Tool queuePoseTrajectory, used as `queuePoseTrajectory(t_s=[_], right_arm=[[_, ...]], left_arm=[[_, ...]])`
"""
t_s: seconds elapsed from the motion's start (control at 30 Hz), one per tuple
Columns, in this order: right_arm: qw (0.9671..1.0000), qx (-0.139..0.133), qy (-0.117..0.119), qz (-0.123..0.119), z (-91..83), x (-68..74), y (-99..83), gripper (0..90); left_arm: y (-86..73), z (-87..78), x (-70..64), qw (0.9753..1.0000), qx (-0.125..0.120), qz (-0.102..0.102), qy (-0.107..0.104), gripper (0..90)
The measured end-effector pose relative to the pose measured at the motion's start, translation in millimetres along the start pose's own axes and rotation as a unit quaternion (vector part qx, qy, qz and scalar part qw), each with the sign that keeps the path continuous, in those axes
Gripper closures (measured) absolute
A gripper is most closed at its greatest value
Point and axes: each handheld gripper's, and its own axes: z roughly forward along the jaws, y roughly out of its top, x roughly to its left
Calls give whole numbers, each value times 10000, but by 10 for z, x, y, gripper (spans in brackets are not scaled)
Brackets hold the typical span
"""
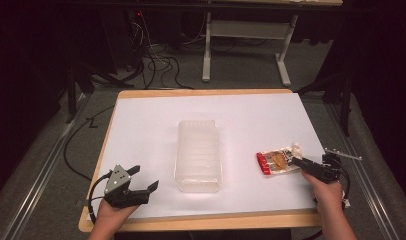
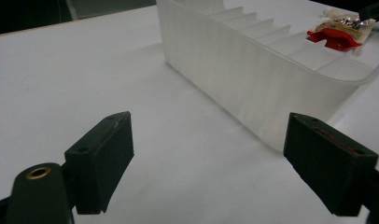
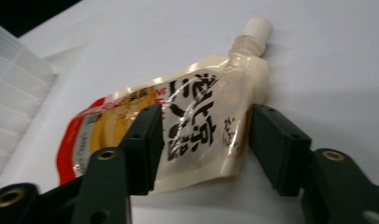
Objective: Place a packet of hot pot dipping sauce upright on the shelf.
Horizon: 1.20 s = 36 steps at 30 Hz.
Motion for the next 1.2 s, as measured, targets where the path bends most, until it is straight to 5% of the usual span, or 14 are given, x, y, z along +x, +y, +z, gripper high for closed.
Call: queuePoseTrajectory(t_s=[0.17,0.5,0.8,1.2], right_arm=[[9982,-209,555,-131,-9,78,3,563],[9994,148,43,-306,153,149,47,534],[9989,50,154,-443,123,130,71,852],[9950,-278,196,-939,44,243,59,893]], left_arm=[[10,-20,-24,10000,-21,52,-2,166],[7,-15,-31,9999,18,109,-49,166],[8,-7,-38,9999,26,123,-45,167],[12,-25,-30,9999,-15,129,-42,166]])
